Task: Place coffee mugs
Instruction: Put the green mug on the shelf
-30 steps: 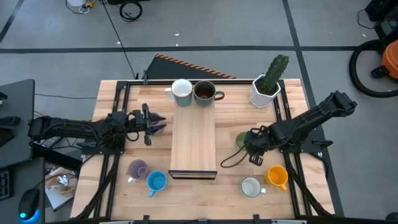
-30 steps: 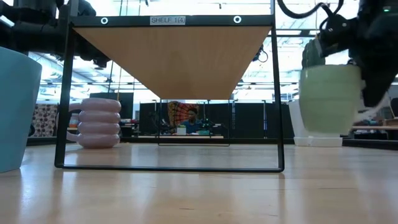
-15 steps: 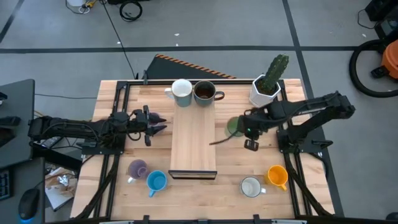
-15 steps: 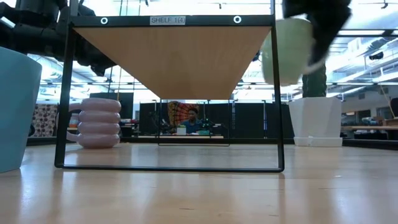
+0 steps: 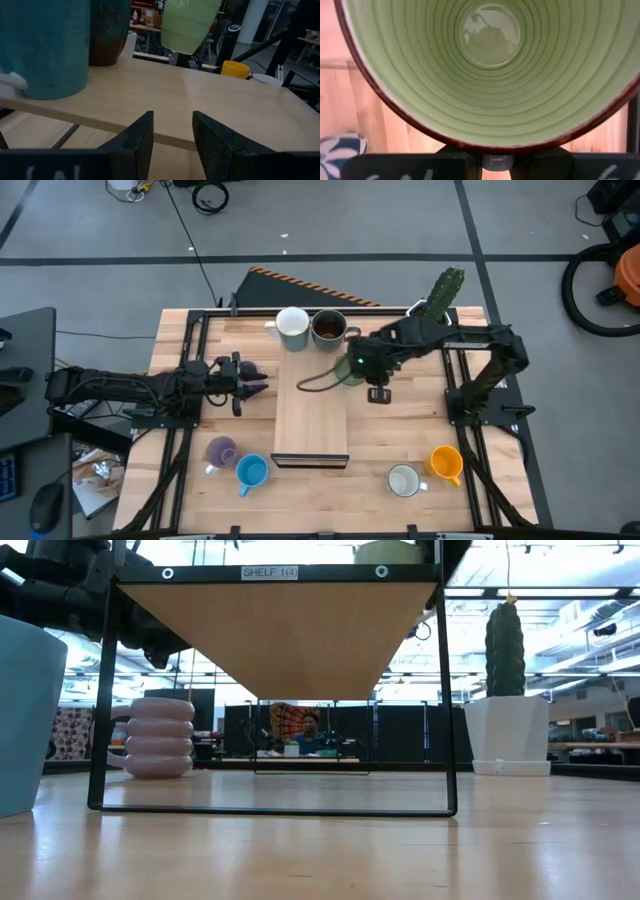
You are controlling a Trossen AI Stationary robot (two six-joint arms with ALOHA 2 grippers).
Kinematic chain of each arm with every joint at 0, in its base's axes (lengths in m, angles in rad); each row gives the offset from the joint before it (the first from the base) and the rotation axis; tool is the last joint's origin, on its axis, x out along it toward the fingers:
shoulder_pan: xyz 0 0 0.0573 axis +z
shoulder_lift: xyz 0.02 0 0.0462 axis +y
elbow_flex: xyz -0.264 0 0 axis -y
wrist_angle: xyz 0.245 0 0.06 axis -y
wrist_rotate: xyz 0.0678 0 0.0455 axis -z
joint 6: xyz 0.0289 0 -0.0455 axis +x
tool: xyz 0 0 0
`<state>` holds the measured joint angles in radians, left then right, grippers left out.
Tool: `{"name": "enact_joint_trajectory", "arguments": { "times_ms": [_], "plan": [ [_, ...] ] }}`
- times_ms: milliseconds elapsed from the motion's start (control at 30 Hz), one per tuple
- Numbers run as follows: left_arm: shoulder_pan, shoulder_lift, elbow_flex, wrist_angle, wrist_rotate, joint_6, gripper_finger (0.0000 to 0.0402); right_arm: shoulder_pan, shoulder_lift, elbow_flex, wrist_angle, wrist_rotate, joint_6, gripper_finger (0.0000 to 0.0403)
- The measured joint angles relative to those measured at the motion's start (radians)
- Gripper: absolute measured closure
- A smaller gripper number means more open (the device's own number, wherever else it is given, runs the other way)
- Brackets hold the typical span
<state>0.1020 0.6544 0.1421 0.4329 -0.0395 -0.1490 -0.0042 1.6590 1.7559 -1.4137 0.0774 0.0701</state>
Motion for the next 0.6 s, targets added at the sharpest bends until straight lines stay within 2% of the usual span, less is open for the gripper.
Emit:
{"name": "enact_joint_trajectory", "arguments": {
  "times_ms": [133,333,600],
  "plan": [
    [0.0,0.0,0.0,0.0,0.0,-0.015,0.026,-0.035,0.08,0.081,-0.022,-0.042,-0.028,0.0343],
    [0.0,0.0,0.0,-0.006,0.0,-0.024,0.026,-0.05,0.174,0.171,-0.072,-0.045,-0.04,0.034],
    [0.0,0.0,0.0,-0.005,0.0,-0.023,0.026,-0.069,0.221,0.22,-0.09,-0.048,-0.03,0.034]
  ]
}}
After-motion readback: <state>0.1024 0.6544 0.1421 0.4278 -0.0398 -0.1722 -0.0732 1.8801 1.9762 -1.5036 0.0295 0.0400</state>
